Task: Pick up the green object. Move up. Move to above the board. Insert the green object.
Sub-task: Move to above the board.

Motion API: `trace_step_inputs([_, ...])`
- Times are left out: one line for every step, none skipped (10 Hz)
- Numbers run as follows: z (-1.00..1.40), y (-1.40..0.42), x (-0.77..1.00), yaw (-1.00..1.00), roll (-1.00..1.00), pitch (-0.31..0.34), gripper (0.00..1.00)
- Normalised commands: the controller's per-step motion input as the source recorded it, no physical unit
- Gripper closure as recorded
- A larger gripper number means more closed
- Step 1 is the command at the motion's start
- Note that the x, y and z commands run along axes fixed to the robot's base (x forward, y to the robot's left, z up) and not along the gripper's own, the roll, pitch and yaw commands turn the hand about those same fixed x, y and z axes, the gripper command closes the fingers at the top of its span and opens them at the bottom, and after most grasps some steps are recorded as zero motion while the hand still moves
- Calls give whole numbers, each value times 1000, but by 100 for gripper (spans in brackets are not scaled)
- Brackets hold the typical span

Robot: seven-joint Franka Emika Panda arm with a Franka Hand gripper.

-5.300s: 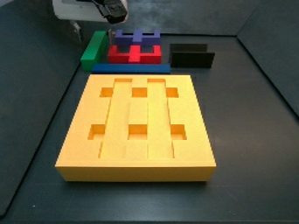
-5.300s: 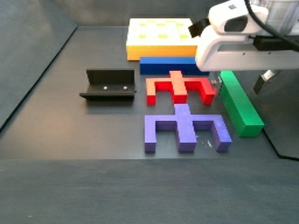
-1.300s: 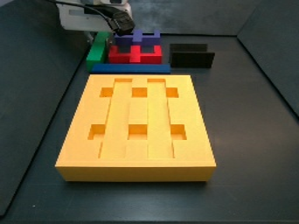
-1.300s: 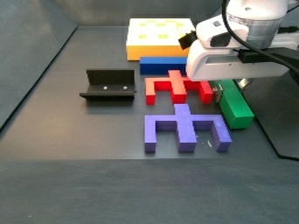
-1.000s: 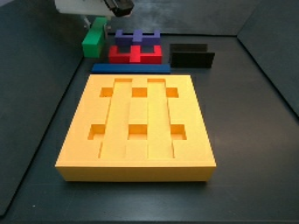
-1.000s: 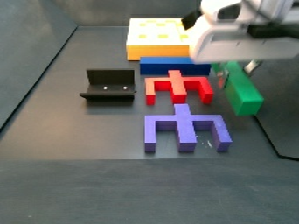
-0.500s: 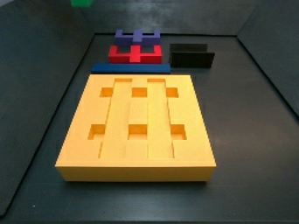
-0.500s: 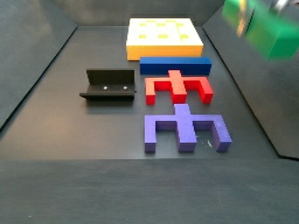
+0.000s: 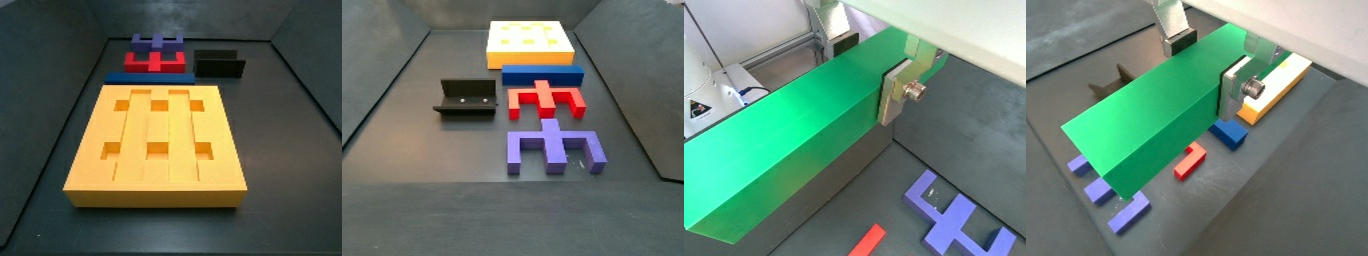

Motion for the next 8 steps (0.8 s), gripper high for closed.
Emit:
trace_step_inputs([165, -1400, 714, -221, 117, 87, 100])
trace_step_inputs([157, -1400, 745, -88, 93, 132, 100])
trace_step_inputs([164, -1400, 769, -35, -30, 129, 100])
trace_step_inputs([167, -1400, 765, -19, -14, 131, 100])
trace_step_inputs([173, -1400, 774, -1, 21, 146, 100])
trace_step_inputs([180, -1400, 809, 4, 13, 158, 100])
trace_step_inputs([184, -1400, 825, 8, 23, 154, 100])
trace_step_inputs([192, -1400, 860, 10, 44, 150, 100])
